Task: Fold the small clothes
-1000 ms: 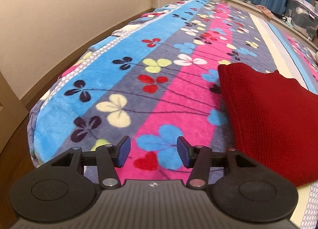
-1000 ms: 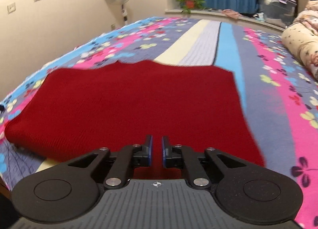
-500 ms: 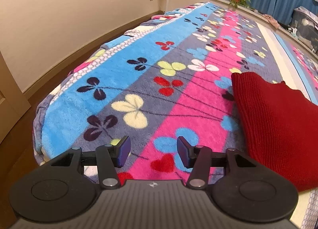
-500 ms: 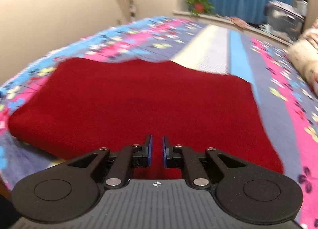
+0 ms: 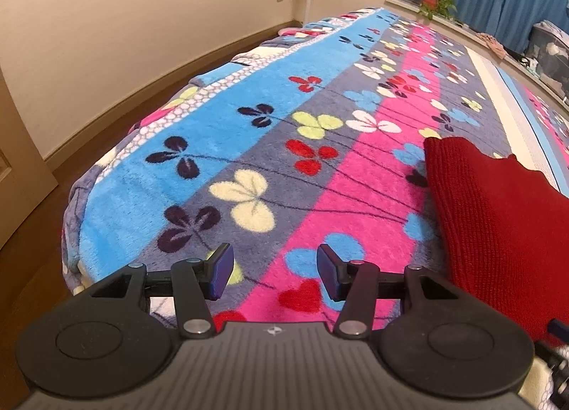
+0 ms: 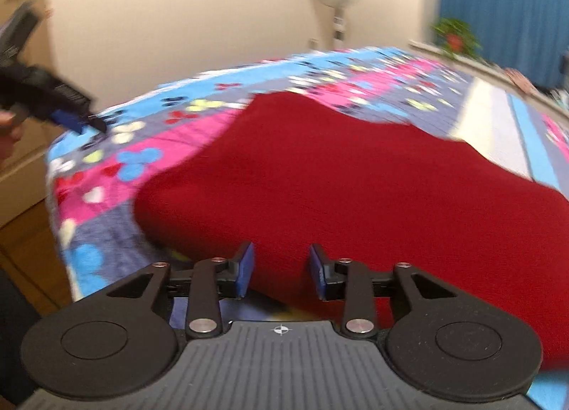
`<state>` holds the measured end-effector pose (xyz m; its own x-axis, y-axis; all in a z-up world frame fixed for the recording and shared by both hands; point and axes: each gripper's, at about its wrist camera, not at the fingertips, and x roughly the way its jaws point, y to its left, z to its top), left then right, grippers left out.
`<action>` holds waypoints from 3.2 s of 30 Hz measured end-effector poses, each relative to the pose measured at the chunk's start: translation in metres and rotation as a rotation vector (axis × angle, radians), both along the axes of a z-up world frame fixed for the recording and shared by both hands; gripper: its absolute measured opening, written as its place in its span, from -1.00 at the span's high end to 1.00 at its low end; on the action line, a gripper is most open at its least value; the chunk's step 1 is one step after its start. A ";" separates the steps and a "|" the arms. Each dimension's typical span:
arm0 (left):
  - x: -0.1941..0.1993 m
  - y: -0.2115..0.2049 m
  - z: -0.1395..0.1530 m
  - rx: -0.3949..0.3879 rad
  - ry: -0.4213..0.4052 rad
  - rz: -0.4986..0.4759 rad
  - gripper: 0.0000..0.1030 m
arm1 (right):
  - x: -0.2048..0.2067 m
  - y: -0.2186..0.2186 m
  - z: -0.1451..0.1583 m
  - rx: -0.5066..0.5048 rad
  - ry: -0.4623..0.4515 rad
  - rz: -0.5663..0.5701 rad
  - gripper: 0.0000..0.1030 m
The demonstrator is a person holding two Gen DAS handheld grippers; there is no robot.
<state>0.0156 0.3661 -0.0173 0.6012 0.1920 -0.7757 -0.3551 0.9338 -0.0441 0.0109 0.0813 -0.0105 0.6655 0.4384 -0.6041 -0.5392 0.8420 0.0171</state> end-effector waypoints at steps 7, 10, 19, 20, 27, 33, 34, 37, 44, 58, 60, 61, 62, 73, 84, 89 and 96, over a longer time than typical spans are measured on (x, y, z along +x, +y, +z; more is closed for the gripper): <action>0.002 0.002 0.000 -0.013 -0.003 0.007 -0.11 | -0.011 0.072 -0.003 -0.137 -0.076 0.225 -0.12; 0.004 0.003 -0.001 -0.020 -0.003 0.011 -0.11 | -0.007 0.097 -0.013 -0.236 -0.073 0.245 -0.15; 0.009 0.004 -0.002 -0.035 -0.001 0.026 -0.11 | 0.015 0.103 -0.003 -0.176 -0.021 0.182 0.65; 0.010 0.003 -0.001 -0.036 -0.001 0.027 -0.11 | 0.018 0.094 0.006 -0.127 -0.008 0.165 0.68; 0.020 -0.021 0.002 -0.021 0.001 -0.014 -0.11 | 0.043 -0.070 0.095 0.433 -0.020 -0.236 0.70; 0.033 -0.052 0.004 0.017 0.012 -0.060 -0.11 | 0.019 -0.255 0.036 0.647 0.016 -0.838 0.70; 0.036 -0.058 0.004 0.023 0.013 -0.068 -0.11 | 0.019 -0.277 0.010 0.647 0.106 -0.940 0.70; 0.044 -0.080 0.005 0.035 0.017 -0.097 -0.11 | 0.014 -0.330 -0.051 0.761 0.414 -1.165 0.63; 0.056 -0.134 0.008 0.068 0.010 -0.188 -0.11 | 0.009 -0.350 0.011 0.770 0.288 -1.117 0.23; 0.055 -0.187 0.006 0.172 -0.056 -0.306 -0.29 | 0.097 -0.341 0.004 0.421 0.318 -0.653 -0.26; 0.052 -0.198 0.007 0.232 -0.094 -0.348 -0.43 | 0.096 -0.343 -0.002 0.526 0.362 -0.694 -0.26; 0.051 -0.205 0.006 0.264 -0.111 -0.375 -0.48 | 0.098 -0.343 -0.004 0.535 0.375 -0.687 -0.26; 0.051 -0.210 0.005 0.282 -0.117 -0.397 -0.50 | 0.098 -0.342 -0.003 0.530 0.371 -0.681 -0.20; 0.111 -0.307 0.028 -0.146 -0.216 -0.412 -0.92 | 0.098 -0.362 -0.011 0.631 0.447 -0.790 0.62; 0.198 -0.337 -0.053 -0.589 0.010 -0.345 -1.00 | 0.100 -0.361 -0.024 0.591 0.528 -0.847 -0.29; 0.215 -0.349 -0.081 -0.712 0.028 -0.330 -1.00 | 0.100 -0.361 -0.028 0.588 0.525 -0.846 -0.29; 0.217 -0.372 -0.089 -0.607 0.019 -0.330 -0.84 | 0.099 -0.361 -0.029 0.614 0.513 -0.806 0.37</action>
<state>0.2324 -0.0058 -0.1058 0.5384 -0.4704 -0.6991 -0.0629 0.8049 -0.5901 0.1097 -0.2795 -0.0399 0.6236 0.3110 -0.7173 0.3454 0.7135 0.6096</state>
